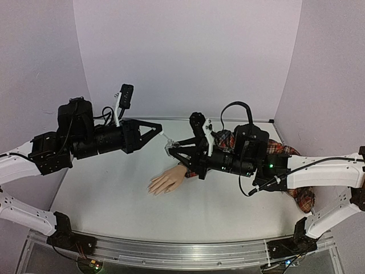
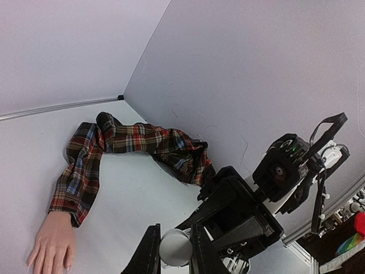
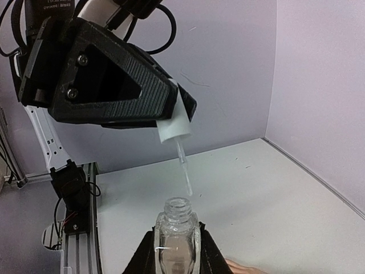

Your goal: Paint the nails

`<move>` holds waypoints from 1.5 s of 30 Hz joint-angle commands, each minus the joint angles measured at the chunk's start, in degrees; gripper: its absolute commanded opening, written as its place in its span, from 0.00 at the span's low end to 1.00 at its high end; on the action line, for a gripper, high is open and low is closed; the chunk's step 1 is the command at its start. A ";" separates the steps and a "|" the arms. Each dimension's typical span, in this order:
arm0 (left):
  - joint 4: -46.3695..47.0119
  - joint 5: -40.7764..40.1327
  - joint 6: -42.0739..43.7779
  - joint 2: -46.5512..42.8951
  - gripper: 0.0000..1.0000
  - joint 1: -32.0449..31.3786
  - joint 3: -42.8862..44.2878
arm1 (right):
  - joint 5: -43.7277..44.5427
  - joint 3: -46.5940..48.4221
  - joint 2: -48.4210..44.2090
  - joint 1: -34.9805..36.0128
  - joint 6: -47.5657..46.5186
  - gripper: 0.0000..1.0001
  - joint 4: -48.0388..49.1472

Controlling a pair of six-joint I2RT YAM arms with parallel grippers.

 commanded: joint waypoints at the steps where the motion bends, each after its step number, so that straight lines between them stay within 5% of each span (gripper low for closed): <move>1: 2.23 1.62 -0.51 0.96 0.00 0.27 1.19 | 0.65 2.98 0.20 0.44 -0.83 0.00 2.12; 45: 0.98 5.27 0.21 2.39 0.00 0.24 2.69 | 1.05 3.59 0.54 0.40 -2.62 0.00 0.75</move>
